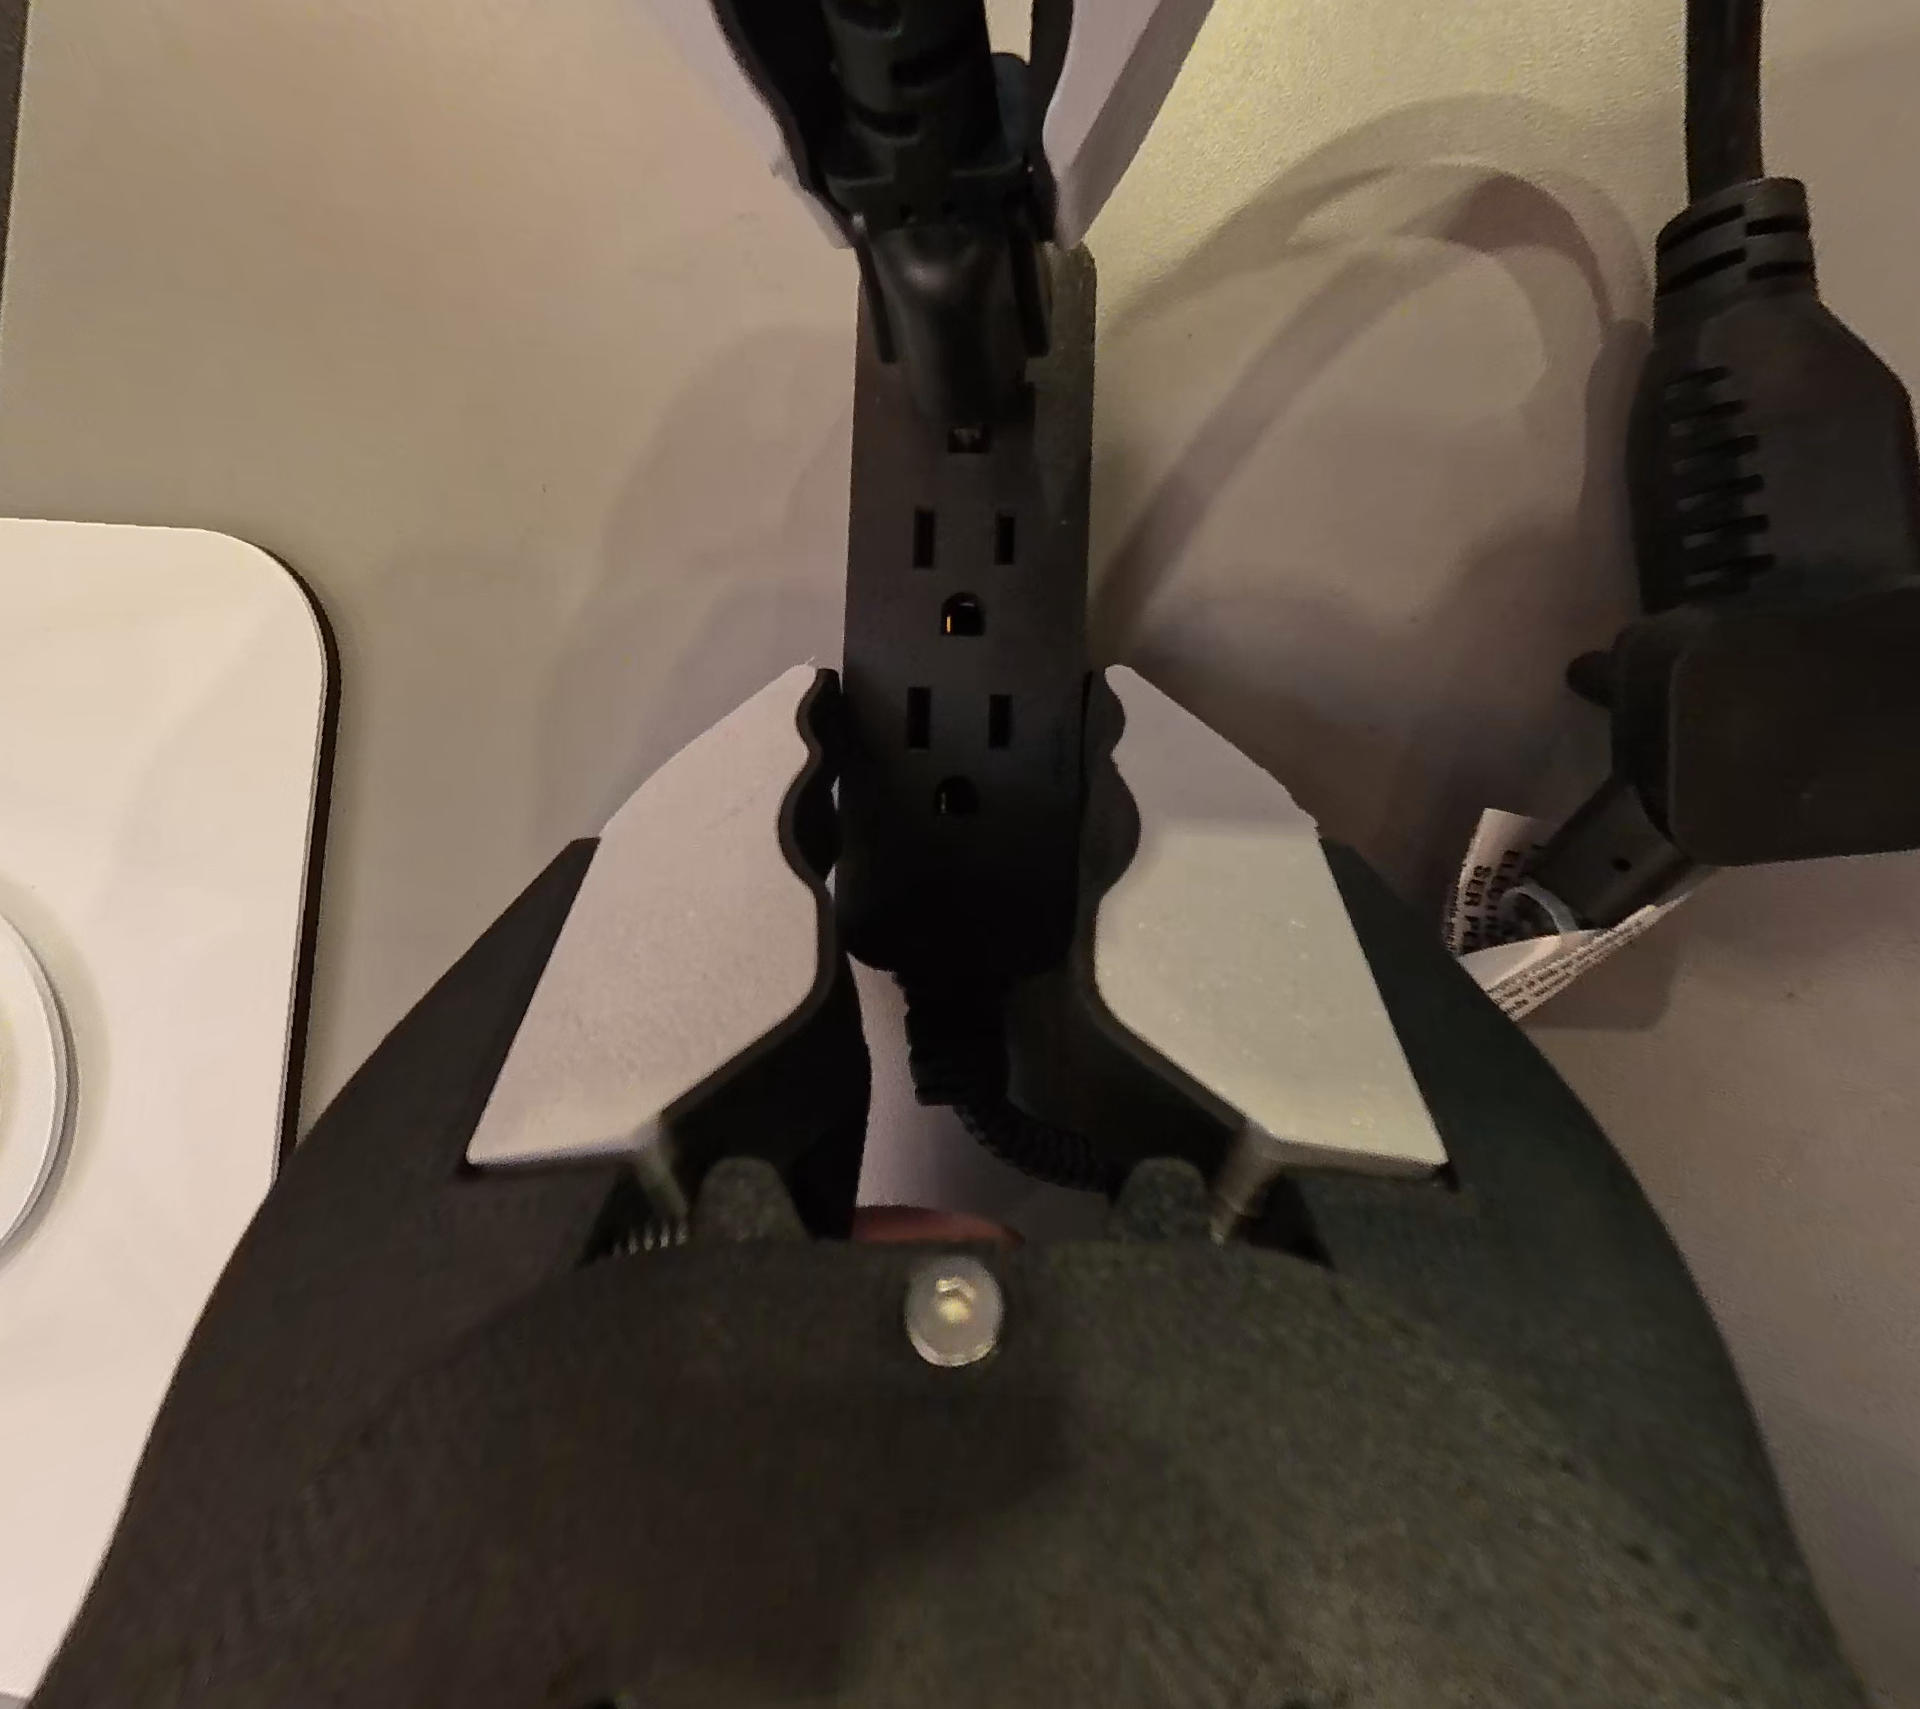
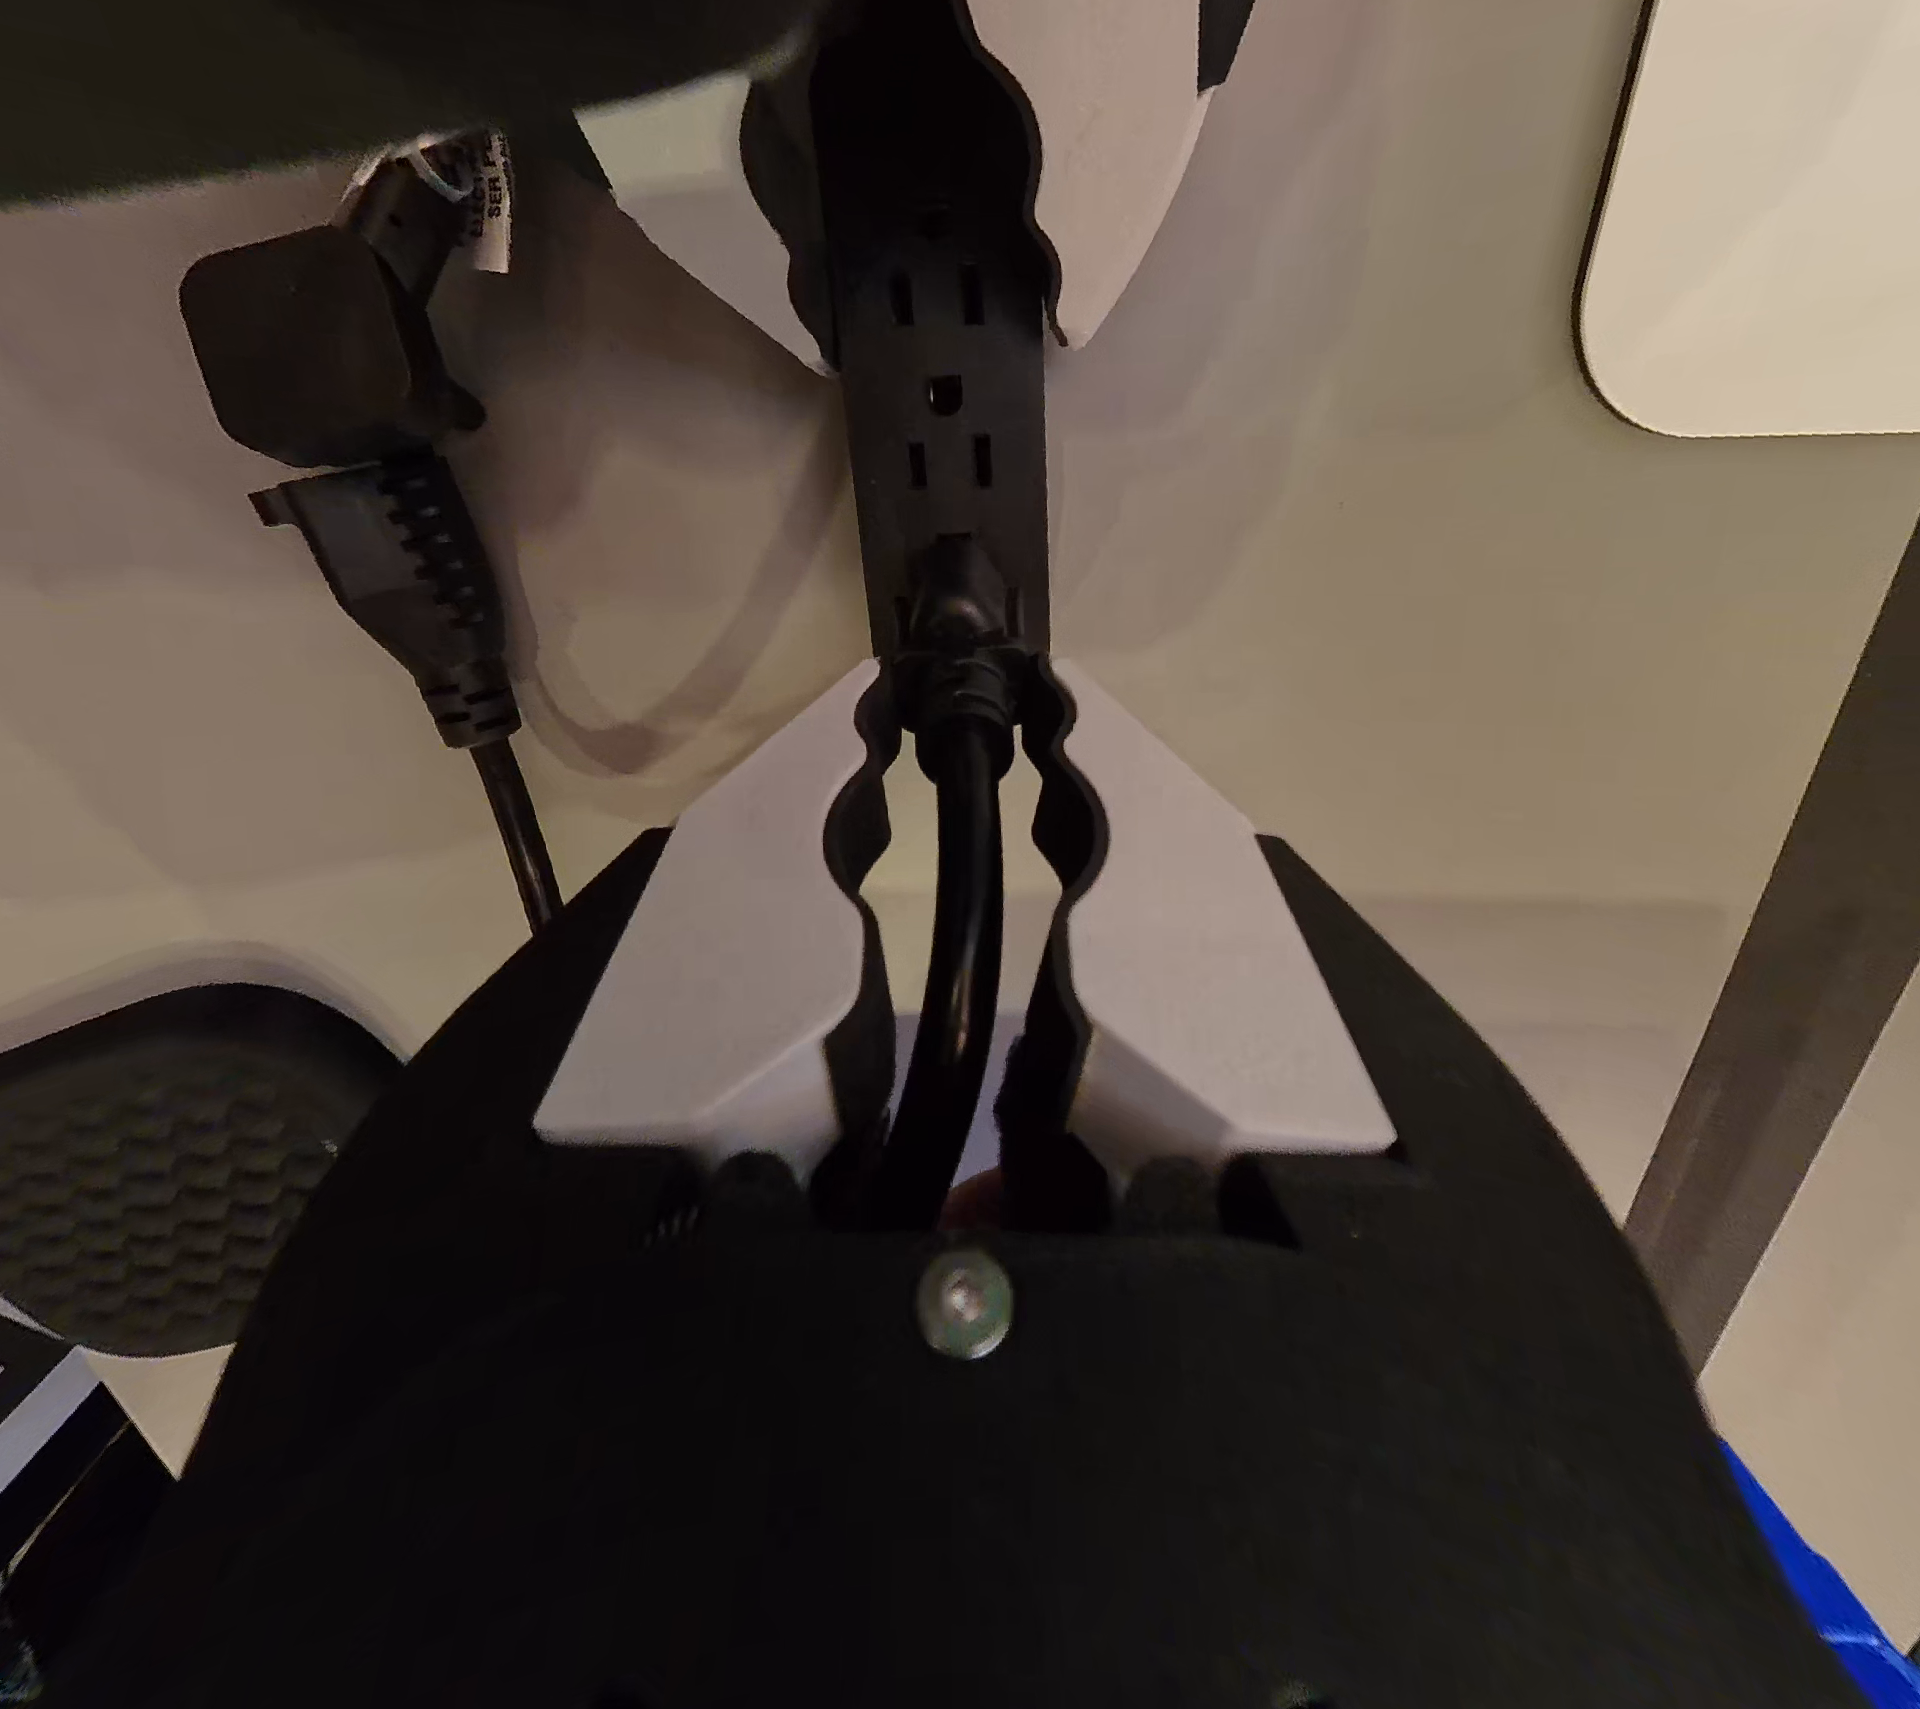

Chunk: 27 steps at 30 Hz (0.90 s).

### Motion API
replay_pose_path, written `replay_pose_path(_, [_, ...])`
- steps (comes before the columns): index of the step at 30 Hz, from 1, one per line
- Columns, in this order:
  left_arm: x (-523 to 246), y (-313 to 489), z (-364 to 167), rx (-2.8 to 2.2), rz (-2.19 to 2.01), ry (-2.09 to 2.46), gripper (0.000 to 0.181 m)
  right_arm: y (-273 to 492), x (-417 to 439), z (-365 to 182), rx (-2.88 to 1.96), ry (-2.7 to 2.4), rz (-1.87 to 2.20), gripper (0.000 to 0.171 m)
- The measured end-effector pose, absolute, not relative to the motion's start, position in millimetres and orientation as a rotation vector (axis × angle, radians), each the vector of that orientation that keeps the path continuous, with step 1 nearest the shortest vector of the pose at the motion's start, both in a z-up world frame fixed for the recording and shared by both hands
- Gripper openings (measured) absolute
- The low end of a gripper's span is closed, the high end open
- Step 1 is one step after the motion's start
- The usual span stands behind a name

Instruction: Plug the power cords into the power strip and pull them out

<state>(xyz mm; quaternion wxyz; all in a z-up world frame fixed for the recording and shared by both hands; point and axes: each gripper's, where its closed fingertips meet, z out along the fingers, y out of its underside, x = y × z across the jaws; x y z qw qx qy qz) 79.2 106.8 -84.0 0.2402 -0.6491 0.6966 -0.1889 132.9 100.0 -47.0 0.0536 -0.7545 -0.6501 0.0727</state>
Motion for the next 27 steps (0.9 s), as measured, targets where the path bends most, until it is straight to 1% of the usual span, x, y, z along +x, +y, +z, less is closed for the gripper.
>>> replay_pose_path(13, [79.5,106.4,-84.0,-1.778,-0.506,1.909,0.044,98.7,130.2,-47.4,-2.27,-1.93,0.152,0.021])
replay_pose_path(27, [79.5,106.1,-84.2,-1.779,-0.495,1.911,0.044,98.4,129.7,-48.1,-2.301,-1.989,0.191,0.02])
